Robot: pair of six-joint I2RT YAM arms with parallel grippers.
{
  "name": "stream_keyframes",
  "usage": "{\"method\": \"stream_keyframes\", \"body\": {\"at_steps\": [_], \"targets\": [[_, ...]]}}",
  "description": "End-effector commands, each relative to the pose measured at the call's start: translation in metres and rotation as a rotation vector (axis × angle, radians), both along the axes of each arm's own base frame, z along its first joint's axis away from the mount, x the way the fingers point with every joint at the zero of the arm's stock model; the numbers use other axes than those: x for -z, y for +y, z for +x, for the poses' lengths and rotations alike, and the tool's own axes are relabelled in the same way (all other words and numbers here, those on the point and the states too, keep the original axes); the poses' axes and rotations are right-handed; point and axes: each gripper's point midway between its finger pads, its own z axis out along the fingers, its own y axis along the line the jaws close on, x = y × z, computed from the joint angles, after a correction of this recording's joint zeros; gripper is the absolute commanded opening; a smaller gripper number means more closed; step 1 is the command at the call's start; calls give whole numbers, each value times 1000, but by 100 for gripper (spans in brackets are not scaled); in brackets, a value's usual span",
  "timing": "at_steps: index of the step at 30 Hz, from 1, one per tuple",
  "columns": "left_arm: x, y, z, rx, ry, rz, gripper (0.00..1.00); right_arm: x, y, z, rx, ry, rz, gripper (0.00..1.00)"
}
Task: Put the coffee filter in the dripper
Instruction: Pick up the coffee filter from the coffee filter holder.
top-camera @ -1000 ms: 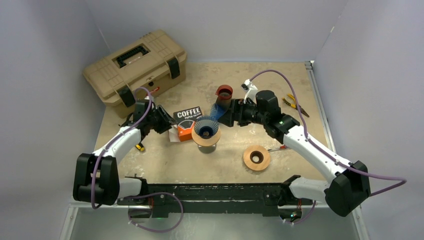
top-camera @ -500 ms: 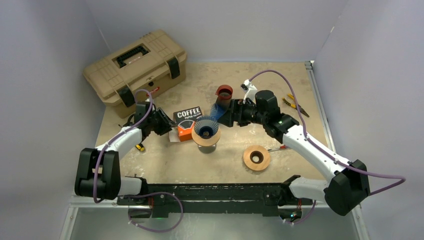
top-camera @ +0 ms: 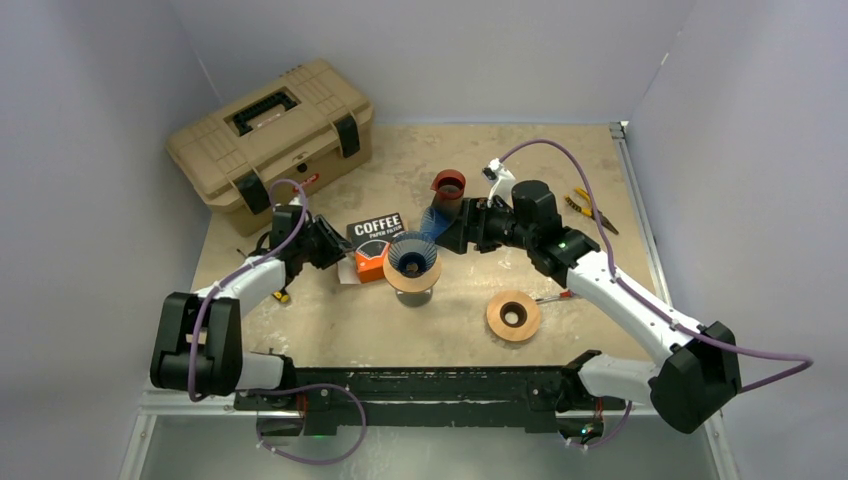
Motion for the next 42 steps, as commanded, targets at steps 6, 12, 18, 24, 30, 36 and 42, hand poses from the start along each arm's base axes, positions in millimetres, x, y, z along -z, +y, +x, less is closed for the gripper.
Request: {"method": "stream_keyframes", "body": {"at_steps": [6, 12, 18, 24, 30, 36, 42], "targets": [[-1, -1, 10, -3, -50, -32, 29, -26, 1, 2, -8, -68, 40, 83], [-6, -4, 11, 1, -68, -50, 23, -25, -1, 1, -4, -68, 35, 83], [-14, -5, 12, 11, -95, -51, 13, -27, -2, 1, -1, -72, 38, 83], [-22, -3, 10, 16, -119, -40, 0, -27, -2, 1, 0, -72, 37, 83], [-26, 5, 6, -5, -120, 1, 0, -27, -1, 1, 0, -72, 37, 83], [-20, 10, -1, -11, -80, 39, 0, -27, -1, 2, -2, -74, 38, 83], [-28, 11, -1, -10, -95, 45, 0, -27, -1, 1, -1, -74, 37, 83]]}}
